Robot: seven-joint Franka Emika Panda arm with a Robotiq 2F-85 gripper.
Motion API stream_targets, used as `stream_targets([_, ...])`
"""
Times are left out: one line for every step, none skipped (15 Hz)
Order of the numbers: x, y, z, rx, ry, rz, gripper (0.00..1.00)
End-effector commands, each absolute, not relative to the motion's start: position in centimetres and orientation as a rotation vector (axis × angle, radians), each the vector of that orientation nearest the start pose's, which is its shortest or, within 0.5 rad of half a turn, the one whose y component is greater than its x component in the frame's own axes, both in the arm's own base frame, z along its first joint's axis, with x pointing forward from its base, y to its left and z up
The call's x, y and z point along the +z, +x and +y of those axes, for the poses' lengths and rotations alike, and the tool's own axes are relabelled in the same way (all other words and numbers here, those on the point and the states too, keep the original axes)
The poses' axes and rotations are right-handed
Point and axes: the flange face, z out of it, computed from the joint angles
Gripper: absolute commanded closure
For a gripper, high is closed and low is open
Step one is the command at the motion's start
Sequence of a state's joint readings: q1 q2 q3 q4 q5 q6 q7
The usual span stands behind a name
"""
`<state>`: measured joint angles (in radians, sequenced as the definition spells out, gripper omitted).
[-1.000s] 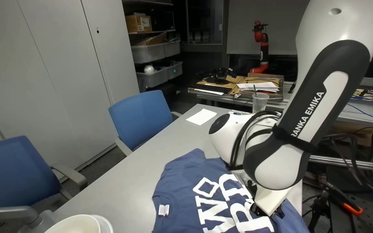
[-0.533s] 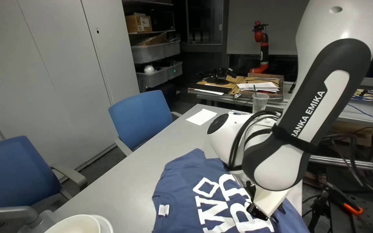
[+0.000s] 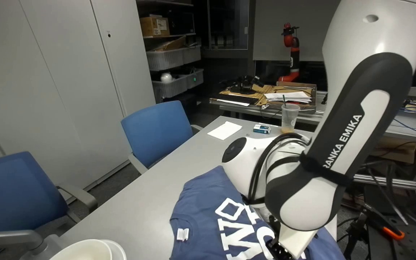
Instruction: Unfold the T-shirt on the table
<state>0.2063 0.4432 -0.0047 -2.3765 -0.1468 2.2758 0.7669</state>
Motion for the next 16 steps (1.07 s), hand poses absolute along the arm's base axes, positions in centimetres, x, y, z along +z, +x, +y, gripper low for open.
stream_targets([9.4, 43.4, 7.7, 0.825, -3.309, 0.751, 0.0])
stream_targets([9.0, 43.6, 7.3, 0.84, -3.306, 0.763, 0.0])
stream_targets([8.7, 43.7, 7.0, 0.858, -3.301, 0.774, 0.0])
stream_targets([8.3, 43.8, 6.7, 0.878, -3.299, 0.787, 0.0])
stream_targets([8.0, 43.8, 6.4, 0.897, -3.295, 0.799, 0.0])
stream_targets([7.8, 43.8, 6.1, 0.915, -3.293, 0.811, 0.0])
stream_targets([7.6, 43.8, 5.8, 0.932, -3.291, 0.822, 0.0])
stream_targets([7.4, 43.8, 5.6, 0.946, -3.289, 0.83, 0.0])
stream_targets([7.3, 43.7, 5.4, 0.96, -3.288, 0.835, 0.0])
stream_targets([7.3, 43.6, 5.1, 0.977, -3.287, 0.836, 0.0])
stream_targets([7.3, 43.3, 4.8, 0.999, -3.284, 0.837, 0.0])
stream_targets([7.4, 42.8, 4.7, 1.014, -3.283, 0.837, 0.0])
stream_targets([7.5, 42.4, 4.2, 1.032, -3.281, 0.843, 0.0])
stream_targets([7.7, 42.2, 3.8, 1.05, -3.273, 0.847, 0.0])
stream_targets([7.8, 41.8, 3.4, 1.069, -3.264, 0.857, 0.0])
stream_targets([7.9, 41.5, 2.8, 1.082, -3.254, 0.874, 0.0])
